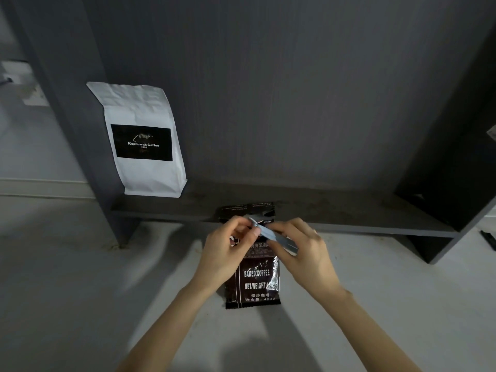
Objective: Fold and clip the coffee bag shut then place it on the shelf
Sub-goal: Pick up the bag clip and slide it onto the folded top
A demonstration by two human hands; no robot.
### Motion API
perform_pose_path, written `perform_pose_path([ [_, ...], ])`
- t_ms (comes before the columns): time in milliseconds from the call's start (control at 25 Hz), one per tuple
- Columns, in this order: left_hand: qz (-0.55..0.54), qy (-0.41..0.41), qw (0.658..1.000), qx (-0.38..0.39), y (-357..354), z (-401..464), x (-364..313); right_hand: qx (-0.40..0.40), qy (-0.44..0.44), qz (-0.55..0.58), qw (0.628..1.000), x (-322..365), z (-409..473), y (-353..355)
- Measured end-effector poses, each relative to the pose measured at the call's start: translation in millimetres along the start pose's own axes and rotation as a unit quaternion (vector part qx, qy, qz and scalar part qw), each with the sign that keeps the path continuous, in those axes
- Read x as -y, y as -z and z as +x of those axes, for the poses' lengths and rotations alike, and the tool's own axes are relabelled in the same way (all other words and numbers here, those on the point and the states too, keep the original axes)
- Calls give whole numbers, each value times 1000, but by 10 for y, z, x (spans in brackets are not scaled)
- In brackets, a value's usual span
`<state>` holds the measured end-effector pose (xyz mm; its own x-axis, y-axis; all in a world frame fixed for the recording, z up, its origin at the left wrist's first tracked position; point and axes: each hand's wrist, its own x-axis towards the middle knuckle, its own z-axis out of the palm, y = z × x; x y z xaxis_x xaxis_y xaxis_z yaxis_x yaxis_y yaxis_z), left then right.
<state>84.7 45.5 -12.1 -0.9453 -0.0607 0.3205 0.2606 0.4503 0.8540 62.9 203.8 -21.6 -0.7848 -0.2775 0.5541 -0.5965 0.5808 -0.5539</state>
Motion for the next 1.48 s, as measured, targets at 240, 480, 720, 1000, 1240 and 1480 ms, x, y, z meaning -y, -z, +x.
perform_pose_path([
  [240,-84,3,996,41,2,-53,-19,6,-8,43,999,83,-43,21],
  [480,-53,-20,998,13,4,-64,-65,-11,9,27,1000,106,-57,11],
  [720,-26,-5,999,-23,-48,-29,-92,-43,49,-14,998,157,-100,-12],
  [1000,-100,100,989,-45,-91,-84,31,-132,18,39,990,308,68,213],
  [1240,-120,41,991,-41,-14,-47,-22,-73,-38,71,994,162,-10,248],
  [1480,-138,26,989,-55,79,35,-37,18,-113,127,985,70,-136,271],
])
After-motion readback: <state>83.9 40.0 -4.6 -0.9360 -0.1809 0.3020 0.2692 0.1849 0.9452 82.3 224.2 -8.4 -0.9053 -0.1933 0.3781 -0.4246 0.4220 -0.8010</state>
